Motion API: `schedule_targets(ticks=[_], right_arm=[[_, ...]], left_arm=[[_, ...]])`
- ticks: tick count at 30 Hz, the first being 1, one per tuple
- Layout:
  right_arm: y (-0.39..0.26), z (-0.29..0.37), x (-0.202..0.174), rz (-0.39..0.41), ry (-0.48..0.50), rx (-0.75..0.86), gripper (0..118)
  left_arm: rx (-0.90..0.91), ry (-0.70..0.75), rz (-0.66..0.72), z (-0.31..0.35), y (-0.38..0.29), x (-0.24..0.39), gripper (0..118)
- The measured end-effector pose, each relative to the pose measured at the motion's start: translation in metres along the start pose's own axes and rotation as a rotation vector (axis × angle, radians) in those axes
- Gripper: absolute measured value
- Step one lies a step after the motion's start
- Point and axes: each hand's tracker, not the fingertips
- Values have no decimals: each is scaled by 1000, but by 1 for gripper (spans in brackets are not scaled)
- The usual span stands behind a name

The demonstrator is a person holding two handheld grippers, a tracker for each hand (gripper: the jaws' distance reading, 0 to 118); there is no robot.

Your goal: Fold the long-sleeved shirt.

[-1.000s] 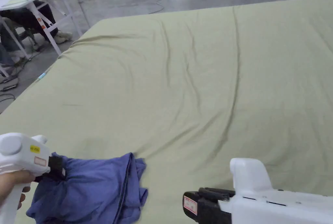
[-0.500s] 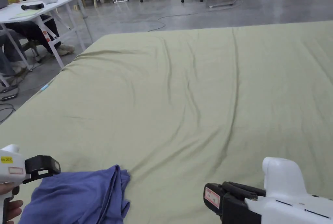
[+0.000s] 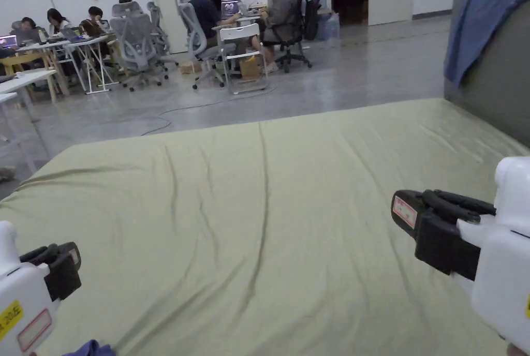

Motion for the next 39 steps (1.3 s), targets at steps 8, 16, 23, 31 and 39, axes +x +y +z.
schedule_targets(ticks=[8,16,23,31,39], right_arm=[[16,50,-8,153,-190,72,0],[13,78,-16,219,-213,83,0],[19,67,-23,196,-190,95,42],[20,62,-17,131,-96,117,118],[8,65,-27,146,-157,74,118]], left_arm=[[168,-121,-73,64,-2,108,0],[184,-184,-51,115,-7,122,0],[199,-172,-59,114,-7,133,54],[200,-115,-84,116,-8,130,118],[189,-126,-101,130,-10,131,118]])
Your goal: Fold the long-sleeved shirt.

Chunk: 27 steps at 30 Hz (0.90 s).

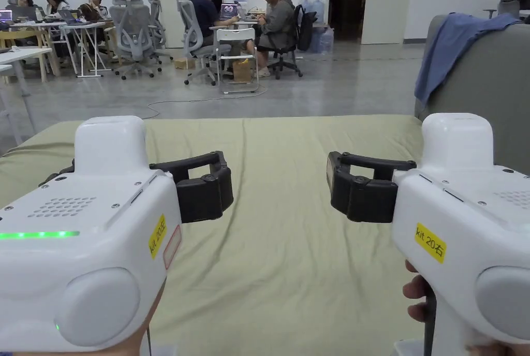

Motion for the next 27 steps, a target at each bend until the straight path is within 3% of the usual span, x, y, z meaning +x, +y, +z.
schedule_targets(ticks=[3,6,19,27], right_arm=[[-1,-4,-11,75,-75,-38,118],[-2,-4,-14,90,-66,-19,118],[6,-1,-9,34,-37,-13,118],[7,-2,-12,50,-37,-9,118]], left_arm=[[15,-16,-8,4,3,2,118],[14,-19,-3,3,4,2,118],[-4,-31,9,-1,4,0,118],[-8,-41,0,-2,6,2,118]])
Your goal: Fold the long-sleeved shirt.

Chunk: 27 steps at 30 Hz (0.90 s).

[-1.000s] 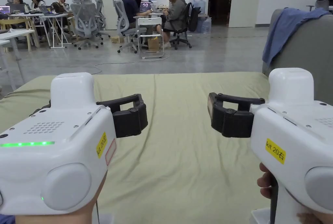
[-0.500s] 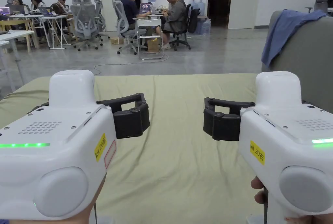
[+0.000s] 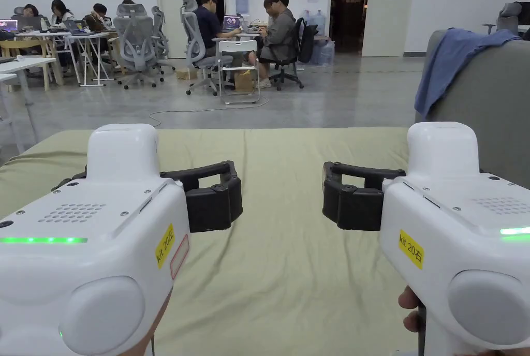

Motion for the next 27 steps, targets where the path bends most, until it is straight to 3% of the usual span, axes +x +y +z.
schedule_targets(ticks=[27], right_arm=[[-3,2,-5,18,0,-18,118]], left_arm=[[-9,-28,1,4,3,0,118]])
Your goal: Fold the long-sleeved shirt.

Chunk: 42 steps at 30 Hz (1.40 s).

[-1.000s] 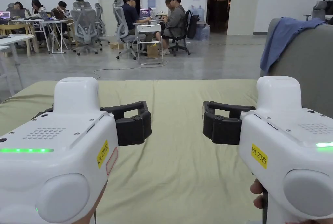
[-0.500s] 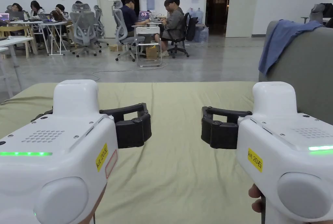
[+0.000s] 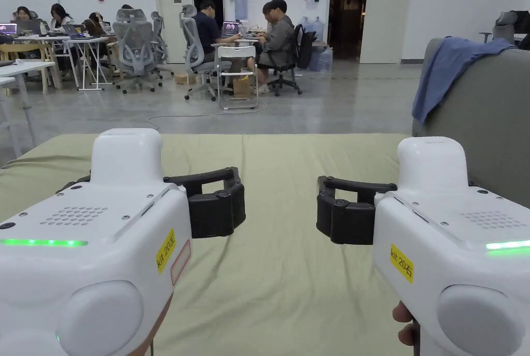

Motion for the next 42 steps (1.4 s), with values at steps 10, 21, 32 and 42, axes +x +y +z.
schedule_targets(ticks=[10,21,32,42], right_arm=[[1,1,-2,-1,-6,9,118],[0,0,1,-16,-9,3,118],[0,2,-2,-9,-4,9,118],[-1,-1,-7,1,-3,5,118]], left_arm=[[12,26,-17,-2,2,-4,118],[12,9,3,-6,-2,-5,118],[14,8,15,-7,-6,-6,118],[1,-4,17,-8,-9,-2,118]])
